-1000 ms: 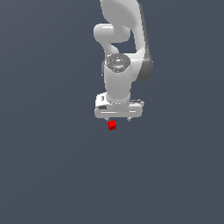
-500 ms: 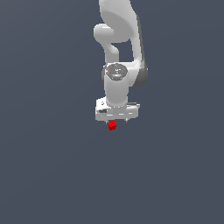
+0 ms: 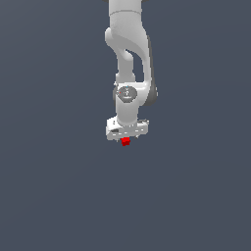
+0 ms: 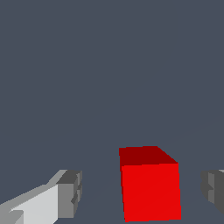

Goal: Pick up the red cube and move it to a goal position.

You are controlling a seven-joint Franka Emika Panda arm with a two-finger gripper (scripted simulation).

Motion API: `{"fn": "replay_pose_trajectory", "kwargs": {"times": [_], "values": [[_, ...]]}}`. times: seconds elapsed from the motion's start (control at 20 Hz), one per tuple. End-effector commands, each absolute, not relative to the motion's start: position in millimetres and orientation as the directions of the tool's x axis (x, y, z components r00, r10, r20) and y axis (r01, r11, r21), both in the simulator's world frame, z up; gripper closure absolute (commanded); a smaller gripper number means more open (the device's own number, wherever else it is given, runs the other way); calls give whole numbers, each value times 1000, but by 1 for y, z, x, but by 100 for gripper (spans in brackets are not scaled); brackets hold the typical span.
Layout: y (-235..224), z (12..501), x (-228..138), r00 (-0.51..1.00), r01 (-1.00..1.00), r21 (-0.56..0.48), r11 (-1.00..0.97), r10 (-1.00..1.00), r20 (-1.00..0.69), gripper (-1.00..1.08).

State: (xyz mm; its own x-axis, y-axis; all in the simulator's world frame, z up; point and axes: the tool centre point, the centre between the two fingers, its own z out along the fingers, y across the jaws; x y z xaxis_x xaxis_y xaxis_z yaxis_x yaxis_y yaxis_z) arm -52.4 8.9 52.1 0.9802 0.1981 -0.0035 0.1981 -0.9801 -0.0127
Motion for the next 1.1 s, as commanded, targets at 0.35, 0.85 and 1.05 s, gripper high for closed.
{"fn": "replay_pose_trajectory", "kwargs": {"times": [0.35, 0.85, 1.05], "values": [[0, 21, -62, 968, 252, -1, -968, 252, 0, -92], [-1, 20, -62, 968, 252, -1, -968, 252, 0, 108], [-1, 21, -62, 968, 252, -1, -968, 252, 0, 108]]}}
